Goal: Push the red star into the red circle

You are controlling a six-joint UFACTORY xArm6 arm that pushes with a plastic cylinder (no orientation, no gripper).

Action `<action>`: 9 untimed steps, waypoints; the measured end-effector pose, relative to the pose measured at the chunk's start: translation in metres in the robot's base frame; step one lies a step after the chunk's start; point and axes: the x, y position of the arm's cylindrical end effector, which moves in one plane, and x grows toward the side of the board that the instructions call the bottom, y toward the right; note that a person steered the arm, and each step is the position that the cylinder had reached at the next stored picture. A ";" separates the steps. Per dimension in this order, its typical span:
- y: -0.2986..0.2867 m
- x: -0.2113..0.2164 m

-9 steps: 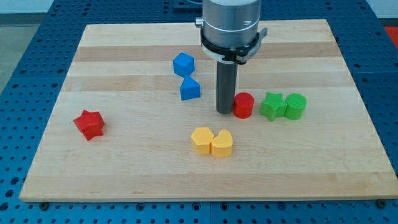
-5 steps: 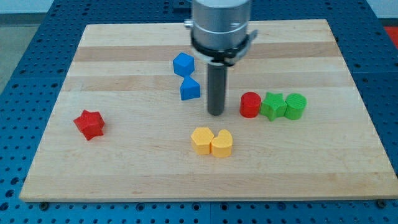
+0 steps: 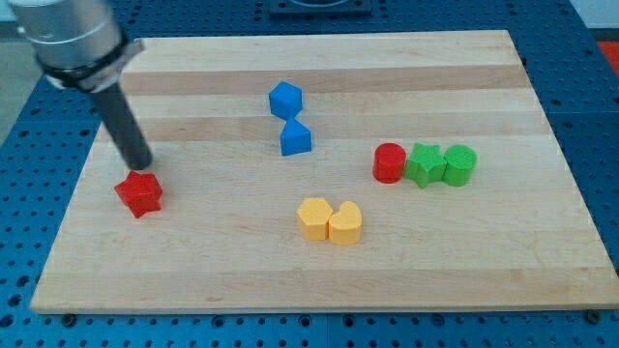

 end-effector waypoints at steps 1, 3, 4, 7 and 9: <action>-0.045 0.000; -0.057 0.025; -0.041 0.044; 0.045 0.060; 0.099 0.062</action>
